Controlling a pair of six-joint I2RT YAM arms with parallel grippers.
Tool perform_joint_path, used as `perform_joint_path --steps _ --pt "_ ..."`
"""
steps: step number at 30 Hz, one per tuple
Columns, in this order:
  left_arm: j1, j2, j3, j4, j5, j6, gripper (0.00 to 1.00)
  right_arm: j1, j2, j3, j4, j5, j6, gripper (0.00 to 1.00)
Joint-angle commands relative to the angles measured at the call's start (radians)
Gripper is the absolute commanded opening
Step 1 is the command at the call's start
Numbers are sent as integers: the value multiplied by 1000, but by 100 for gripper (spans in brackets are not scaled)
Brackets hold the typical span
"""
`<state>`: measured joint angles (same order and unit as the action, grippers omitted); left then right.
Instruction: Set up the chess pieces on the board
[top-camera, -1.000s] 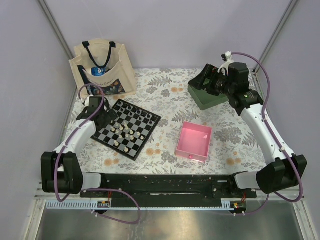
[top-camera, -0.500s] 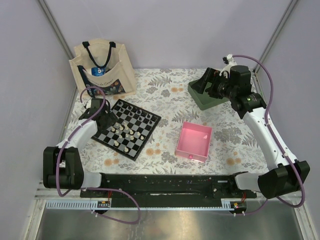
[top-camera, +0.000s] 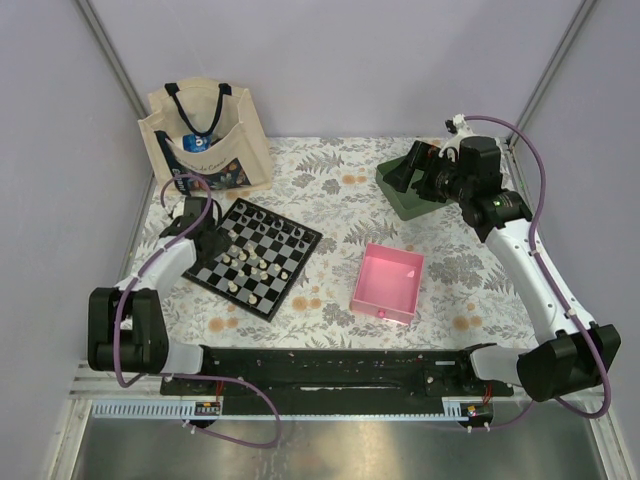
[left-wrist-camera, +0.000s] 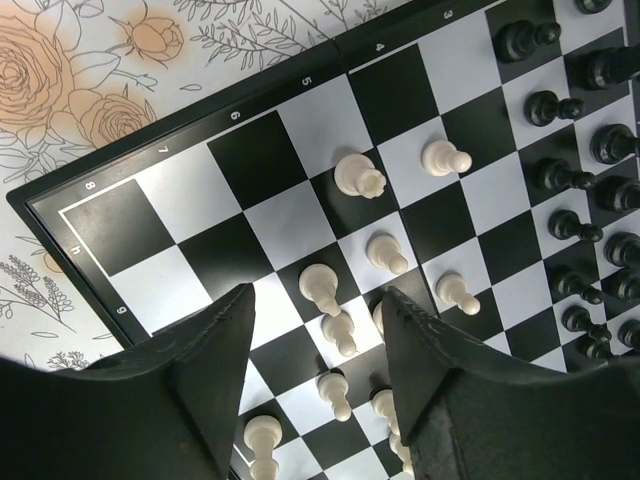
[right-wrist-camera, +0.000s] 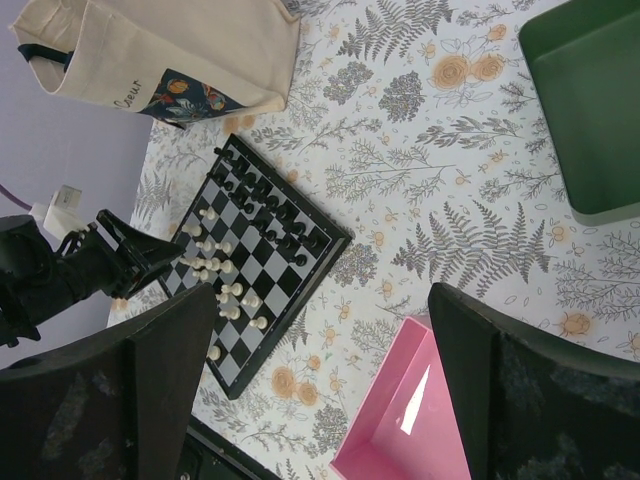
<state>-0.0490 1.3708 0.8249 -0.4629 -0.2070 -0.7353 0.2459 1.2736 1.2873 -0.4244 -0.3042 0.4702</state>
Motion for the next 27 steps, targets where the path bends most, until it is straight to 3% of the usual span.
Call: perform_joint_path --steps 1,13,27 --pt "-3 19 36 18 -22 -16 54 -2 -31 -2 46 19 -18 97" --pt "-3 74 65 21 -22 -19 42 -2 -42 -14 47 39 -25 98" --pt "-3 94 51 30 4 -16 37 -2 -39 -17 47 47 -31 98"
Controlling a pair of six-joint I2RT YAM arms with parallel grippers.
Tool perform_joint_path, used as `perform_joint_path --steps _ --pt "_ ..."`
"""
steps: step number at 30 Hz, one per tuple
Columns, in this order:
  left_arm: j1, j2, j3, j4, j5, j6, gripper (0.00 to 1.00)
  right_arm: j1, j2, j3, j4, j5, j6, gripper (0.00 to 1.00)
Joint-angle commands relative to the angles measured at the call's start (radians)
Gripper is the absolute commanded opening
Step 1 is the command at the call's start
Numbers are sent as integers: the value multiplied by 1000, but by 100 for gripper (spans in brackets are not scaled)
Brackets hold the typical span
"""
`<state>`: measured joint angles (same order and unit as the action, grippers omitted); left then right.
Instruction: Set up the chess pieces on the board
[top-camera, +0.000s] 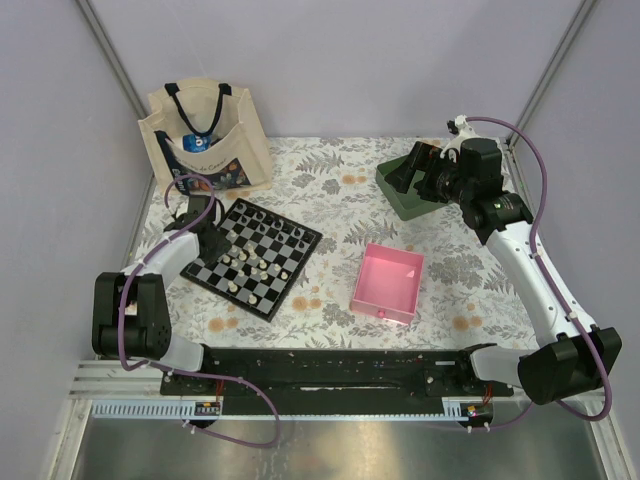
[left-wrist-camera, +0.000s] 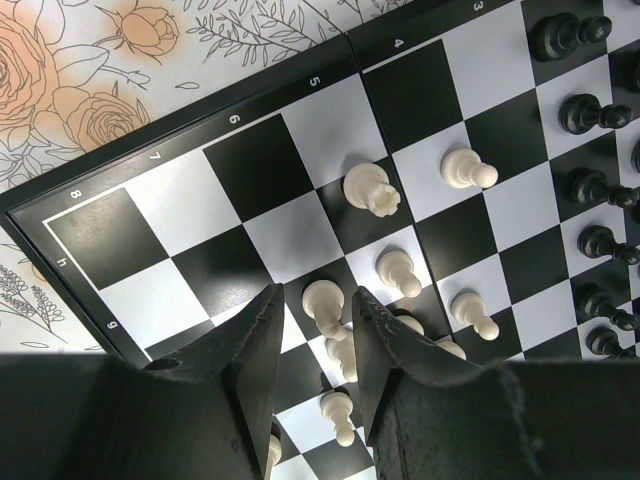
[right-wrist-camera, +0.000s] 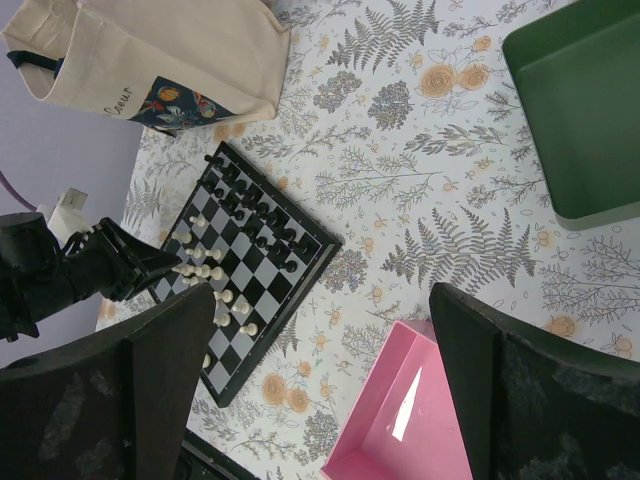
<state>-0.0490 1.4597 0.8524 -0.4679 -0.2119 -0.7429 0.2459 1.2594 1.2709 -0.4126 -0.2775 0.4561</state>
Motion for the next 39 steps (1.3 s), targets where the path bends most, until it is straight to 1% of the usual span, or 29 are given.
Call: perform_joint_path --steps 1,7,10,11,13,14,21,25,30,32,36,38,39 --pt "-3 4 19 37 12 -10 38 -2 -25 -2 35 21 -17 98" --pt "-3 -2 13 38 23 -9 38 -2 -23 -4 34 26 -20 99" --pt "-3 -4 2 48 31 -10 36 -2 -22 -4 34 26 -19 99" --pt "-3 -5 -3 52 35 -10 36 -2 -20 -4 34 27 -22 99" --pt "-3 -7 -6 57 45 -9 30 0 -20 -5 34 31 -20 99" --pt "-2 -6 -4 57 48 -7 29 -2 -22 -5 35 31 -23 99" --pt "-3 -1 -1 40 60 -1 30 -2 -22 -8 34 34 -27 99" --pt "-3 -10 -12 34 71 -3 32 -2 -17 -5 35 32 -25 99" --pt "-3 -6 -18 32 54 4 30 -2 -17 -5 35 31 -25 100" --pt "-3 -5 -16 32 52 4 26 -2 -18 -7 35 35 -25 99" --pt "-3 -15 -15 31 48 7 20 -3 -20 -8 35 38 -25 100" --pt "-3 -21 -15 29 45 8 13 -2 -20 -8 34 38 -28 99" --pt "-3 -22 -13 28 43 10 7 -2 -20 -8 35 40 -28 99"
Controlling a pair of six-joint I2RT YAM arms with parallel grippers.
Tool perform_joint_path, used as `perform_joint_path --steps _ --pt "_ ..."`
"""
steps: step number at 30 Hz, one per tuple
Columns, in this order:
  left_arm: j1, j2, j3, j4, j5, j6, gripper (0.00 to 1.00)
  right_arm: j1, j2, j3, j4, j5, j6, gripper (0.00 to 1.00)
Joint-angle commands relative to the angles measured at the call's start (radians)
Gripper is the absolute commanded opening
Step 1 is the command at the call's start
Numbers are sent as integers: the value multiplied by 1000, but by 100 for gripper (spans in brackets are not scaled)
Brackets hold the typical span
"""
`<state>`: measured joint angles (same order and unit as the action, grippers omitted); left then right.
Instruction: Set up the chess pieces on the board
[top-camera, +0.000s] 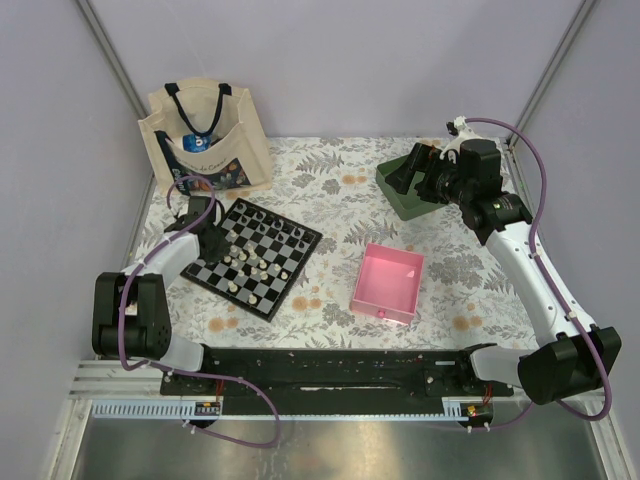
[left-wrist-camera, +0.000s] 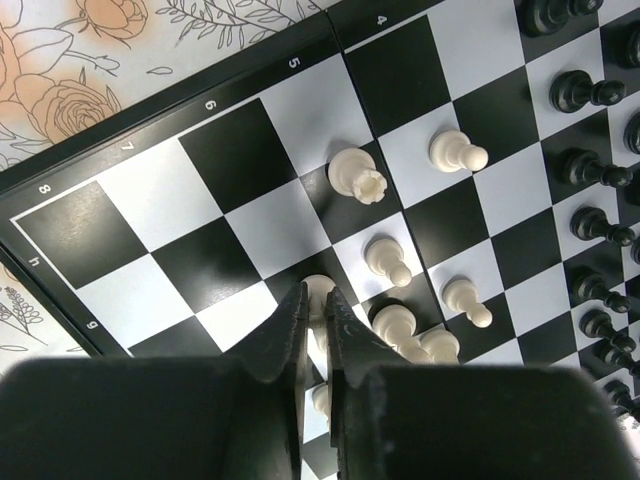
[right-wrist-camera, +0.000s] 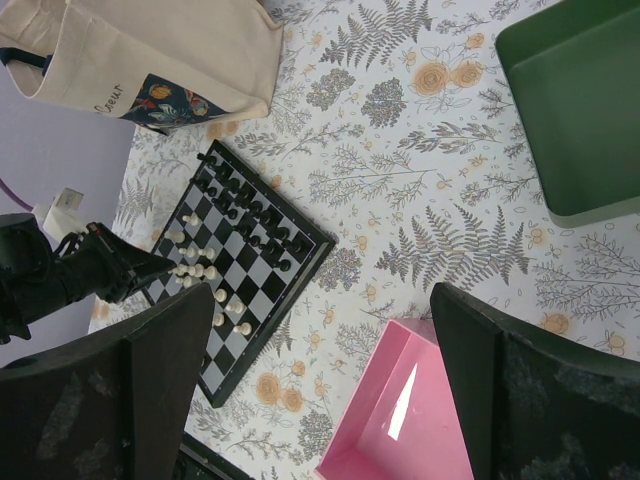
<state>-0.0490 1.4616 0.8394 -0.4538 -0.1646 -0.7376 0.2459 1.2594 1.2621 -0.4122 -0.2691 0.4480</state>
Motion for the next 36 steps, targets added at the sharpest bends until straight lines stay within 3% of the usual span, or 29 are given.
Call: perform_joint_path --steps 1,13,17,23,36 --pt "-3 -29 -2 10 -7 4 0 -2 -20 0 35 33 -20 100" --pt "-2 -213 -34 -149 -150 -23 0 -2 -3 8 33 27 -17 100" --pt "18 -208 -39 -204 -208 -13 0 -2 5 13 36 15 -11 99" --pt "107 -184 -79 -137 -76 20 0 -2 -3 5 39 14 -11 99" --pt "144 -149 -63 -114 -87 11 0 0 -5 2 38 13 -15 99"
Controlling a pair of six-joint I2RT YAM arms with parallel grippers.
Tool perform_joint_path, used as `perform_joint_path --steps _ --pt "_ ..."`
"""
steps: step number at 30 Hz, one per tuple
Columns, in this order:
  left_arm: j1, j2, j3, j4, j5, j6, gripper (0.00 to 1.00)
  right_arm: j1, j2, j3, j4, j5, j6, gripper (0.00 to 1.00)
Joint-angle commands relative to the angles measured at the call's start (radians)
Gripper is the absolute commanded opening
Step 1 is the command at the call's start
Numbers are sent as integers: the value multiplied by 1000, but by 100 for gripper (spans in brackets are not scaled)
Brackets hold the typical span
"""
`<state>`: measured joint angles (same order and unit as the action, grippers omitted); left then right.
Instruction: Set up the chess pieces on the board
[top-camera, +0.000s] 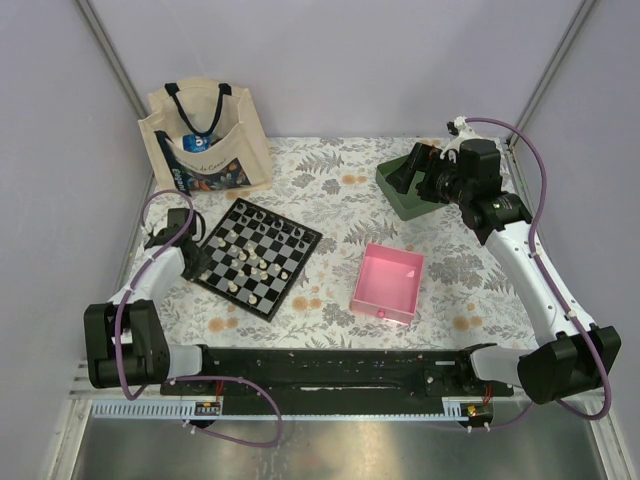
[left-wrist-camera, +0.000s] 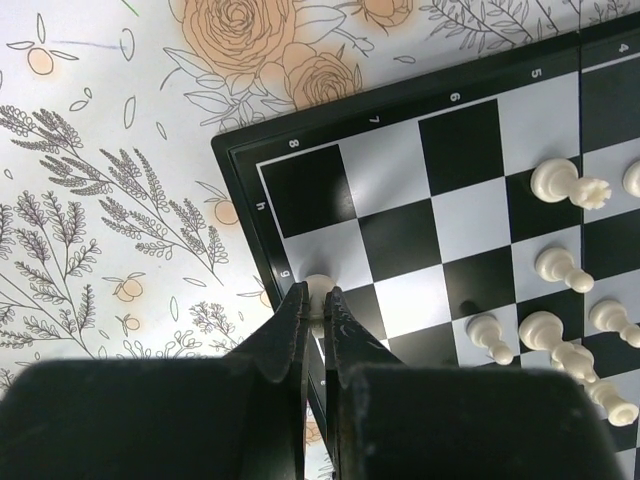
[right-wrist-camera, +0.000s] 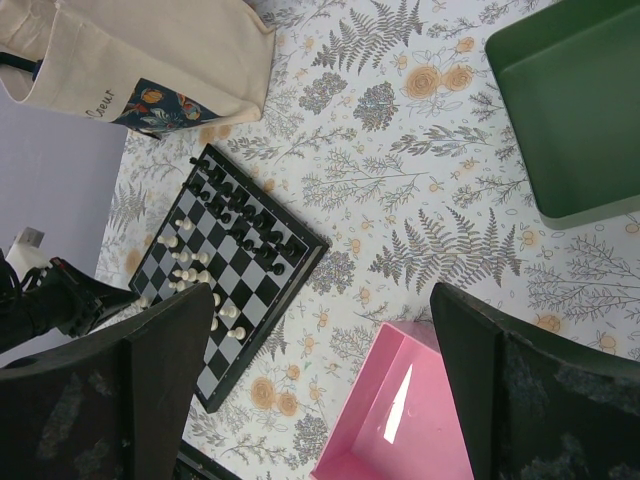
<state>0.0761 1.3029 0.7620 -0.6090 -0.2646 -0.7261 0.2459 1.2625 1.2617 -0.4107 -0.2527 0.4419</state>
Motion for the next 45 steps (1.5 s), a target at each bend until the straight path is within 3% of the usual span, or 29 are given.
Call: perform_joint_path --steps 1,16,28,34,36,38,42,44,45 --pt "21 10 10 49 18 -2 0 0 -6 1 36 -2 -11 100" --pt "87 33 -7 110 110 -1 0 4 -5 -5 46 -2 -8 99" --pt "73 41 -13 86 61 5 0 6 3 -4 49 -5 -6 100" --pt "37 65 6 58 33 11 10 6 -2 -7 49 -2 -8 99" --pt "31 64 10 49 18 11 17 6 -3 -7 49 0 -9 100" --pt "31 56 11 48 11 11 34 6 -6 -8 49 1 -12 100" --pt "27 41 22 26 -13 10 38 7 -8 -7 44 4 -14 100" --pt "28 32 25 20 -24 5 50 7 -9 -8 46 3 -14 100" --pt "28 24 25 20 -27 5 51 7 -6 -8 44 3 -14 100"
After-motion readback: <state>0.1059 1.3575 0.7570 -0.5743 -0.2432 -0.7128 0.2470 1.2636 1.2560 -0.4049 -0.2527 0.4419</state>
